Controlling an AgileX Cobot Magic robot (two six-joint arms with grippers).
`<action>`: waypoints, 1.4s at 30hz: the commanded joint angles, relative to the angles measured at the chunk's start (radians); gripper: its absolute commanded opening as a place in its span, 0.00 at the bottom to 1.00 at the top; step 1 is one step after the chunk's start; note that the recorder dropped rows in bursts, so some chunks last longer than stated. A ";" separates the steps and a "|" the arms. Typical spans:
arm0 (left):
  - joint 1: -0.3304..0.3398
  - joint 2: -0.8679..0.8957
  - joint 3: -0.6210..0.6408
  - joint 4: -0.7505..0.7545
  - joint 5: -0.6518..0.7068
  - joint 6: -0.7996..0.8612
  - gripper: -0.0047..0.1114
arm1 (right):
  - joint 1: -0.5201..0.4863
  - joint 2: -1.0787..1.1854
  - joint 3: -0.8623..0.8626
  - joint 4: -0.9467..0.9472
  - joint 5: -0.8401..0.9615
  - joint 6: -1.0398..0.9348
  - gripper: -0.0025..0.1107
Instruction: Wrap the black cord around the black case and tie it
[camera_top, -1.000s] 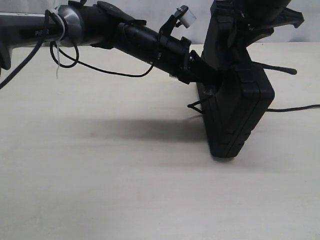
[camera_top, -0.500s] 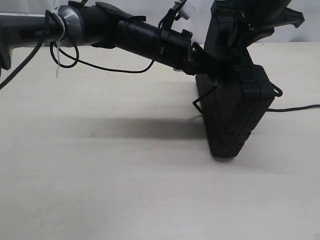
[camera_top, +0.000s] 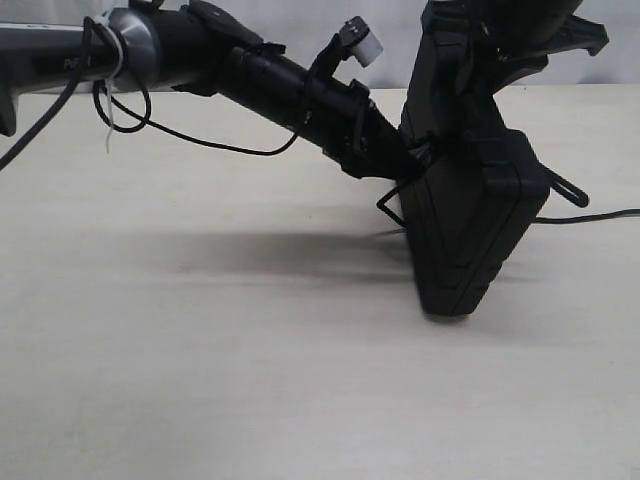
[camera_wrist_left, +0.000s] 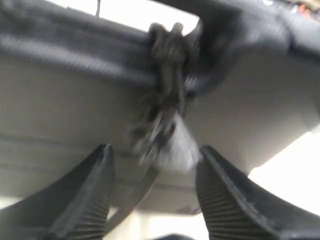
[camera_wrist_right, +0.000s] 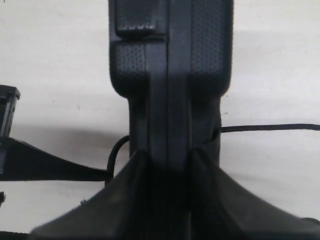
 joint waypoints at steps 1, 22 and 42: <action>0.012 -0.013 -0.008 0.011 0.034 0.004 0.45 | 0.000 -0.004 -0.005 -0.010 0.001 0.001 0.06; -0.080 -0.018 -0.021 0.002 -0.171 0.027 0.04 | 0.000 -0.004 -0.005 -0.010 0.001 0.001 0.06; -0.082 -0.036 -0.031 0.256 -0.156 0.019 0.04 | 0.000 -0.004 -0.005 -0.010 0.001 0.001 0.06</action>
